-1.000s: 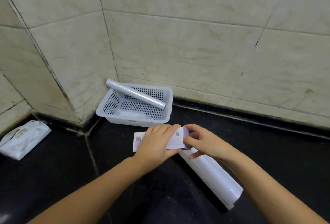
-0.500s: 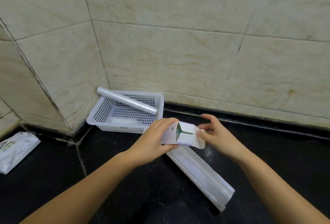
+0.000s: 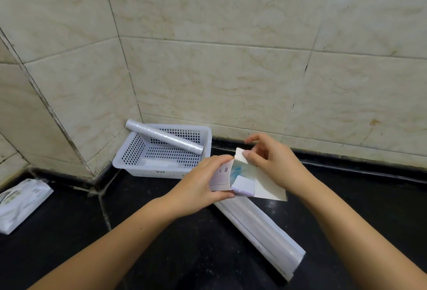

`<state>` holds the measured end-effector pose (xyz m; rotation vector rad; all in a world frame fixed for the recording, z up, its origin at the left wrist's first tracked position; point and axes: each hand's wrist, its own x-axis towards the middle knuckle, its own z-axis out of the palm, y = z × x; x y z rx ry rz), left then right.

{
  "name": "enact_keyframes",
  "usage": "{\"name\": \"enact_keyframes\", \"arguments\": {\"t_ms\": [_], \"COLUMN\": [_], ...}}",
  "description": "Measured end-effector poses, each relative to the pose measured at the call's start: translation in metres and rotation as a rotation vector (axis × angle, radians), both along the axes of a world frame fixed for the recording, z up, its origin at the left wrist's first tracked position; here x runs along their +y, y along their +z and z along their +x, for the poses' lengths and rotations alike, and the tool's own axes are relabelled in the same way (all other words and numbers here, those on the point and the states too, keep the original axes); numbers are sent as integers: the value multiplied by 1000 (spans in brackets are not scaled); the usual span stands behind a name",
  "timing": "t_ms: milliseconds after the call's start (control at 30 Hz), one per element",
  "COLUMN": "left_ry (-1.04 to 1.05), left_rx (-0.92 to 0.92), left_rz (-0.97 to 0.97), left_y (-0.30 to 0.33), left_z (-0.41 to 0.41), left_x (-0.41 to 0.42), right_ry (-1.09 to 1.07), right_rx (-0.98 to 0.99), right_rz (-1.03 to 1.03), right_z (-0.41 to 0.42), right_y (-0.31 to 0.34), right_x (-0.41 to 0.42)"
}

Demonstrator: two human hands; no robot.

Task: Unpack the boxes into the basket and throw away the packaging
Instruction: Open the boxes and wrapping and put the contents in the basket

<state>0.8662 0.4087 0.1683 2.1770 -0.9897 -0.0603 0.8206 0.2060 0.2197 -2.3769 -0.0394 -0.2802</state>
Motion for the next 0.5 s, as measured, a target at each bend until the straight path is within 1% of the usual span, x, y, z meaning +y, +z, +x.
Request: {"name": "enact_keyframes", "arguments": {"t_ms": [33, 100, 133, 167, 200, 300, 333, 400, 500], "left_ry": [4, 25, 47, 77, 108, 156, 160, 184, 196], "left_rx": [-10, -17, -18, -20, -23, -48, -62, -66, -67], "left_rz": [-5, -36, -61, -86, -106, -123, -123, -140, -150], "left_y": [0, 0, 0, 0, 1, 4, 4, 5, 5], "left_z": [0, 1, 2, 4, 5, 8, 8, 9, 10], "left_x": [0, 2, 3, 3, 4, 6, 6, 8, 10], "right_ry": [-57, -173, -178, -139, -73, 98, 114, 135, 206], "right_rx": [-23, -261, -394, -475, -486, -326, -291, -282, -223], "right_rz": [-84, -405, -492, -516, -509, -417, -368, -265, -172], "right_z": [0, -5, -10, -15, -19, -26, -28, -31, -33], "right_y": [-1, -4, -5, -7, -8, -13, -13, -12, -11], "right_x": [2, 8, 13, 18, 22, 28, 28, 25, 23]}}
